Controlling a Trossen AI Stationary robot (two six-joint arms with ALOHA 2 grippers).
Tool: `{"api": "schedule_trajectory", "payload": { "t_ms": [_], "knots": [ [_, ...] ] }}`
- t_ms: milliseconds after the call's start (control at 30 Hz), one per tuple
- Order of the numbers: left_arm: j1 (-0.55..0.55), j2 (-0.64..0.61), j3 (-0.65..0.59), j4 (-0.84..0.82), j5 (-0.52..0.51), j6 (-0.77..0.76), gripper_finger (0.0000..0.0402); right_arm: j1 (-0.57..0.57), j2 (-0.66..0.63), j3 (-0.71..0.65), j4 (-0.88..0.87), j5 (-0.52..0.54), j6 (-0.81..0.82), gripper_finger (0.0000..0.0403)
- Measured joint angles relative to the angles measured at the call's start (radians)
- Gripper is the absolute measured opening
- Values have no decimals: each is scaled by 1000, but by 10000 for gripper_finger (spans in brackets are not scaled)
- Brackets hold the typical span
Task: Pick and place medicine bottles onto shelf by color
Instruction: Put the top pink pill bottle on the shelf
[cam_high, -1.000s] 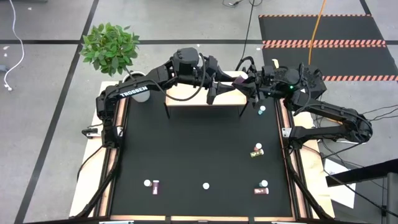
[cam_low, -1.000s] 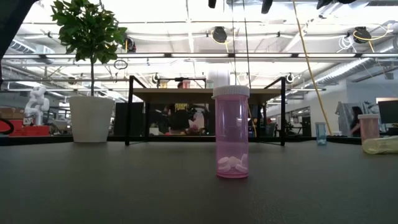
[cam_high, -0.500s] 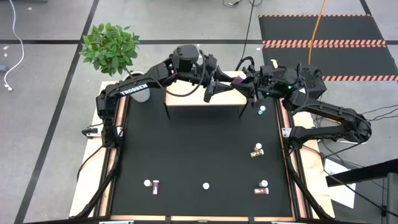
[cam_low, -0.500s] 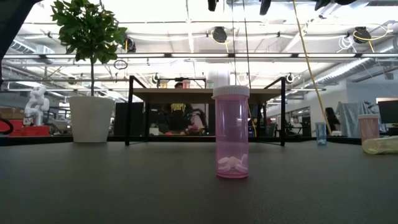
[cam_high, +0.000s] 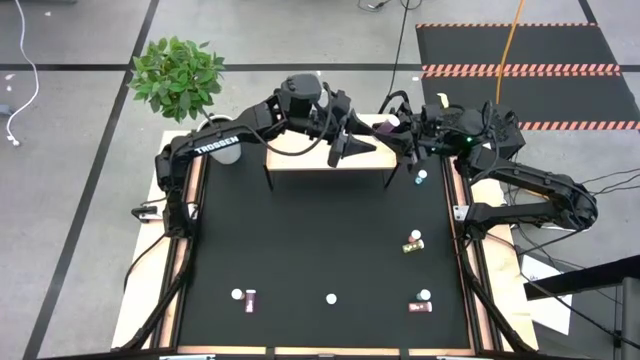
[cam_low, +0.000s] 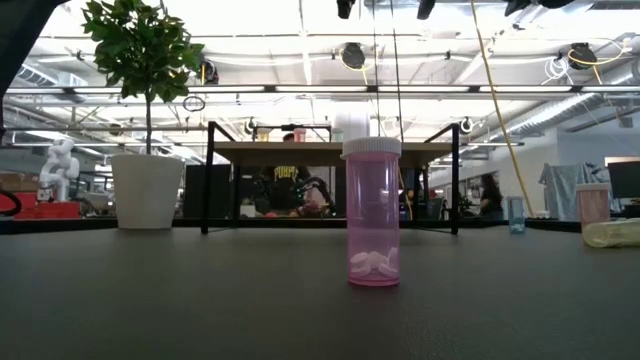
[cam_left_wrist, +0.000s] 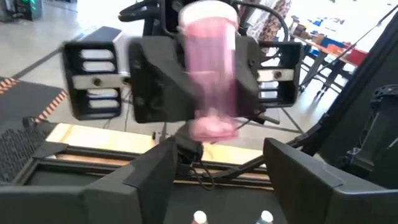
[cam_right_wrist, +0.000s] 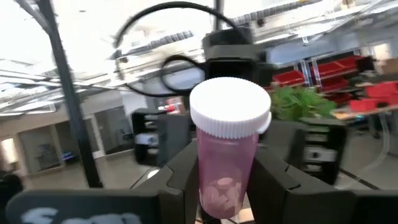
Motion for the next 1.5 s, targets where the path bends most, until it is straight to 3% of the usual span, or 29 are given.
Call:
{"api": "schedule_trajectory", "payload": {
  "t_ms": [267, 1167, 1500],
  "knots": [
    [2, 0, 0, 56, 1, 24, 271, 0, 5, 0, -11, -23, -1, 98],
    [3, 26, 0, 75, 17, 10, 144, -1, 8, 1, -7, -13, 4, 98],
    [8, 28, 0, 72, 20, 24, 140, -19, 8, 2, -39, -15, 9, 111]
  ]
}}
